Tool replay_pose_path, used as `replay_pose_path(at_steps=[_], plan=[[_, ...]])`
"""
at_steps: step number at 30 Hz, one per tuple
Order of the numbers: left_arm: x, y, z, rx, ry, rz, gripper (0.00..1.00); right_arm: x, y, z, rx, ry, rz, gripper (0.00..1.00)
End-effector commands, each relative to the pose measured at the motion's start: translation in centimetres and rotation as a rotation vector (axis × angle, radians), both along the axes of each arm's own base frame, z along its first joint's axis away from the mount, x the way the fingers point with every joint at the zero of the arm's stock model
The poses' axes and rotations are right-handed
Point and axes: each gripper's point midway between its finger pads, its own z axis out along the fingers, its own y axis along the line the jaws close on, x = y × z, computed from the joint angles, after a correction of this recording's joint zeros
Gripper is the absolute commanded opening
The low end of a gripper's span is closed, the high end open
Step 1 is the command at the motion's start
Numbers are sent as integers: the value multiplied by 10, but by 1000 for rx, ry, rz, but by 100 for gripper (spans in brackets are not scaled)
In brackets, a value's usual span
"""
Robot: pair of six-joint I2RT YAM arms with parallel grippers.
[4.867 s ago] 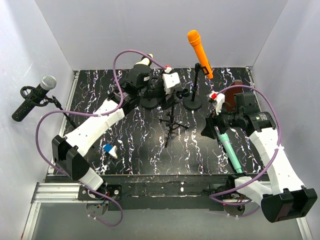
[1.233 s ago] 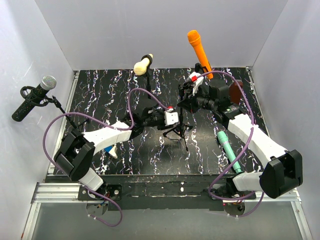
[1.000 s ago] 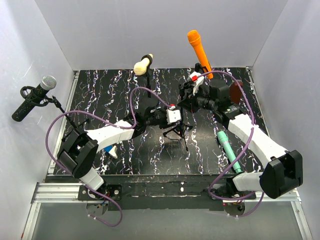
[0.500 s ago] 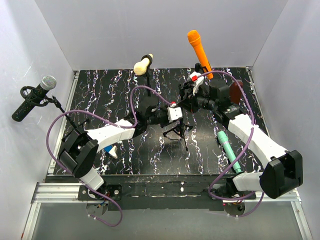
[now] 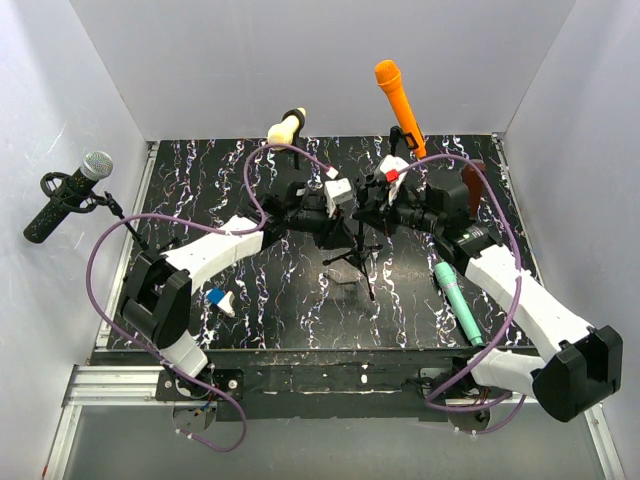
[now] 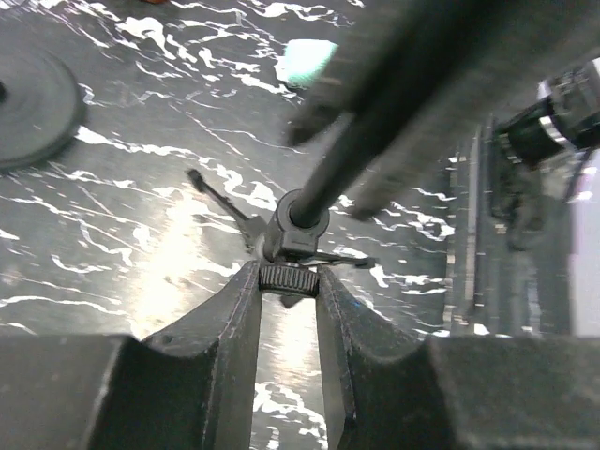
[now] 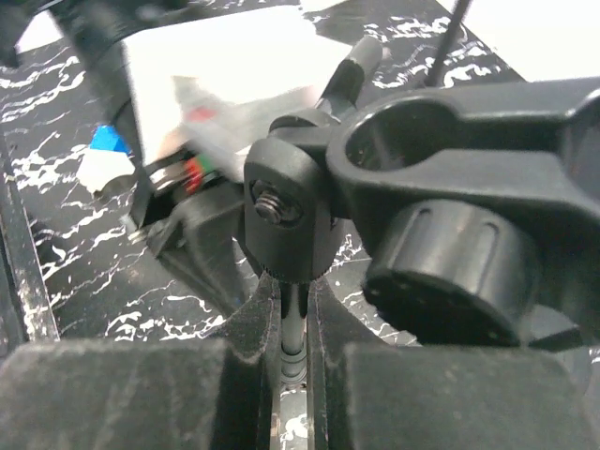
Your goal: Remove the microphone from the stand
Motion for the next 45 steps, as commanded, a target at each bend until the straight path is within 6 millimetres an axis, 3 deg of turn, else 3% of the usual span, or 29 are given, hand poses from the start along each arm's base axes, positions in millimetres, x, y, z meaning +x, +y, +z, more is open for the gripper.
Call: replay_pose_path(at_steps=[1, 7, 13, 16, 26, 33, 37, 39, 40, 41, 42, 45], plan=[[-3, 23, 35, -77, 215, 66, 0, -26, 6, 6, -40, -142, 126, 1], [-23, 31, 14, -80, 391, 114, 0, -53, 32, 0, -59, -242, 271, 1], [-37, 34, 17, -106, 410, 77, 0, -68, 44, -10, -76, -283, 357, 1], [-45, 36, 23, -111, 390, 46, 0, -63, 45, -8, -73, -311, 345, 1], [-52, 51, 11, -145, 632, 143, 0, -65, 53, -12, -91, -327, 393, 1], [-50, 57, 7, -212, 899, 217, 0, -63, 67, -12, -108, -366, 442, 1], [-56, 48, 13, -220, 1330, 14, 0, -63, 68, -16, -129, -336, 451, 1], [-53, 53, 22, -230, 1365, 3, 0, -64, 67, -18, -137, -323, 455, 1], [-49, 56, 22, -229, 1355, 31, 10, -65, 66, -19, -139, -318, 458, 1], [-47, 58, 25, -233, 1336, 48, 31, -66, 65, -19, -140, -317, 455, 1], [-46, 61, 27, -233, 1313, 62, 44, -65, 65, -20, -141, -312, 451, 1], [-41, 78, 14, -189, 1134, 183, 58, -62, 64, -18, -143, -286, 422, 1]])
